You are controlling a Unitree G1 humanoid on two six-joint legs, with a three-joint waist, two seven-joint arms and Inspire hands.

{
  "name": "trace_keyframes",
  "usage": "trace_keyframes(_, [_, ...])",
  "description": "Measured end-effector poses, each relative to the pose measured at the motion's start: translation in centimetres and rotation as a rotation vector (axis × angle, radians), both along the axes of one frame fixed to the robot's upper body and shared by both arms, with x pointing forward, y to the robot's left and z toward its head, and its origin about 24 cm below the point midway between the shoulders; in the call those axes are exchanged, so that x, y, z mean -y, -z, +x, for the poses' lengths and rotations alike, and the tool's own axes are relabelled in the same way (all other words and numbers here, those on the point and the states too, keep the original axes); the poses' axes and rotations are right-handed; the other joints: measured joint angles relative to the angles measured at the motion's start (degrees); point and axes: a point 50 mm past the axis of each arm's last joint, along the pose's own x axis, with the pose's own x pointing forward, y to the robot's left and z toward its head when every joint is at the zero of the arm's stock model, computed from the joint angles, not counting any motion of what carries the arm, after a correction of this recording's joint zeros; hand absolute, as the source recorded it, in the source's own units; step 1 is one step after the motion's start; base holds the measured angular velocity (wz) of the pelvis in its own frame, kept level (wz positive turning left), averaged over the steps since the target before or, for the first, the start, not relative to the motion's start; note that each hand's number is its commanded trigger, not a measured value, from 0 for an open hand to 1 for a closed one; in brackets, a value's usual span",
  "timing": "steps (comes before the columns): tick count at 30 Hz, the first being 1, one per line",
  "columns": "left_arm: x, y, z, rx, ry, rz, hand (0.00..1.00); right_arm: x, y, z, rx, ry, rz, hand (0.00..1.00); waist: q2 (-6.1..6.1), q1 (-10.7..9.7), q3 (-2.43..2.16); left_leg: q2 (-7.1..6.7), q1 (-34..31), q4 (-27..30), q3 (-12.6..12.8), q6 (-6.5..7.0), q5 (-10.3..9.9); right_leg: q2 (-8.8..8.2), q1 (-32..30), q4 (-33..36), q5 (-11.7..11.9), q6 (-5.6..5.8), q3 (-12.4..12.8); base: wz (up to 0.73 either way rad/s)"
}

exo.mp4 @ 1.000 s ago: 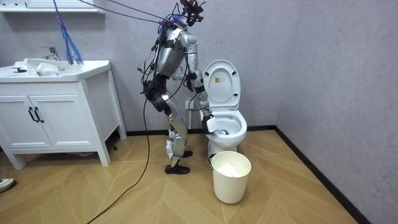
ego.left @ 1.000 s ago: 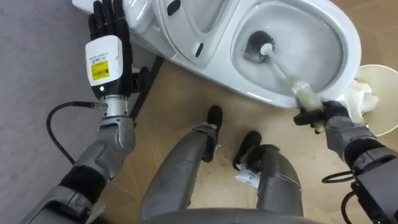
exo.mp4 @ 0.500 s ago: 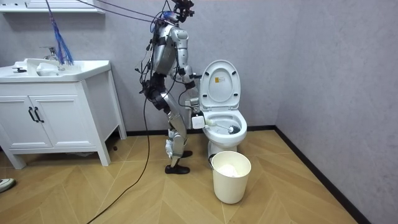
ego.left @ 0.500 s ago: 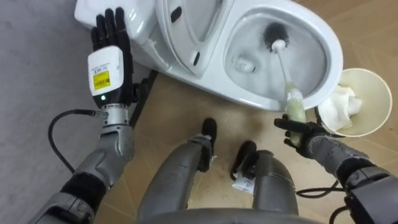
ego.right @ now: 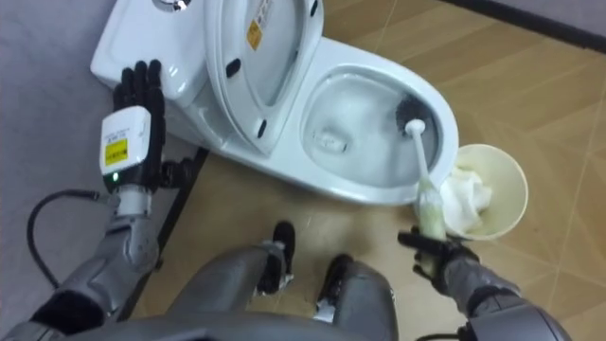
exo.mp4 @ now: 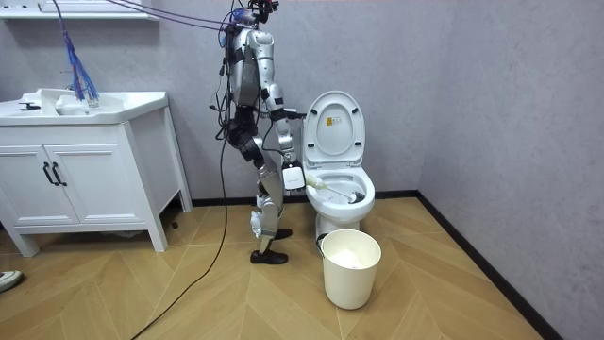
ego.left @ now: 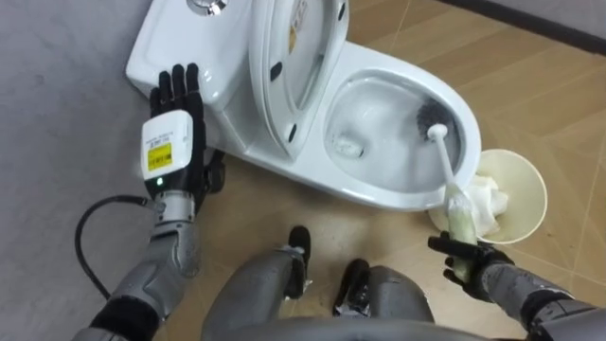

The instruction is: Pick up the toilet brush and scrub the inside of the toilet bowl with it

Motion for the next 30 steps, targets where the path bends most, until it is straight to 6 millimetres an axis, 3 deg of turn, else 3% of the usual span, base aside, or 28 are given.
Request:
trace_keyframes(9, [-0.9, 0.9, -1.1, -0.063, 0.001, -0.054, 0.0, 0.9, -0.1, -0.6, -0.06, -0.136, -0.147, 1.0, -1.19, 0.6, -0.4, 0.08, 5.1, -1.7, 0.3, 0.21, -0.5, 0.74, 5.1, -2.9, 0.5, 0.62, 0.9, -0.03])
trace_keyframes(14, [-2.4, 1.9, -3.5, -0.105, -0.066, -0.106, 0.0, 1.4, 0.2, -2.7, -0.097, -0.205, -0.227, 1.0, -1.93, 0.7, -0.94, 0.03, 10.1, -4.6, 1.4, 0.02, -0.6, 1.22, 9.1, -5.5, 0.8, 0.84, 2.2, -0.14])
trace_keyframes(16, [-3.8, 2.5, -5.4, -0.137, -0.137, -0.125, 0.0, 1.8, 0.2, -4.0, -0.103, -0.241, -0.263, 1.0, -1.96, 0.7, -1.59, 0.36, 13.0, -6.4, 2.0, -0.18, -0.7, 1.98, 12.0, -8.1, 1.3, 0.83, 2.8, -0.22])
trace_keyframes(18, [-5.2, 3.0, -6.7, -0.165, -0.242, -0.151, 0.0, 1.9, 0.2, -4.7, -0.111, -0.274, -0.294, 1.0, -2.19, 0.3, -1.65, 0.51, 14.7, -7.4, 2.1, -0.46, -0.9, 2.43, 13.9, -9.9, 1.6, 1.06, 2.8, -0.08])
trace_keyframes(22, [-8.5, 4.2, -10.8, -0.231, -0.528, -0.231, 0.0, 2.4, -0.3, -4.8, -0.081, -0.35, -0.385, 1.0, -2.95, 0.6, -1.21, 0.78, 16.7, -8.5, 2.6, -0.79, -1.2, 2.92, 15.7, -11.0, 1.8, 0.39, 3.9, -0.08])
trace_keyframes(25, [-9.0, 5.0, -13.8, -0.273, -0.697, -0.329, 0.0, 2.6, -0.6, -5.1, -0.049, -0.368, -0.442, 1.0, -2.78, 0.4, -1.2, 0.75, 19.4, -10.0, 2.6, -1.0, -1.3, 3.35, 18.8, -13.4, 2.0, 0.48, 3.7, -0.02])
trace_keyframes(29, [-9.0, 5.6, -15.1, -0.287, -0.814, -0.422, 0.0, 3.5, -2.1, -3.5, 0.088, -0.245, -0.548, 1.0, -2.93, 0.4, -1.16, 0.7, 20.7, -10.1, 2.4, -1.28, -2.0, 3.63, 20.4, -14.4, 1.8, 0.46, 3.5, 0.01])
trace_keyframes(30, [-9.1, 5.7, -15.4, -0.289, -0.83, -0.437, 0.0, 3.8, -2.7, -2.7, 0.137, -0.211, -0.584, 1.0, -3.42, 0.3, -0.96, 0.73, 21.1, -10.1, 2.3, -1.43, -2.2, 3.68, 21.0, -14.7, 1.7, 0.41, 3.4, 0.06])
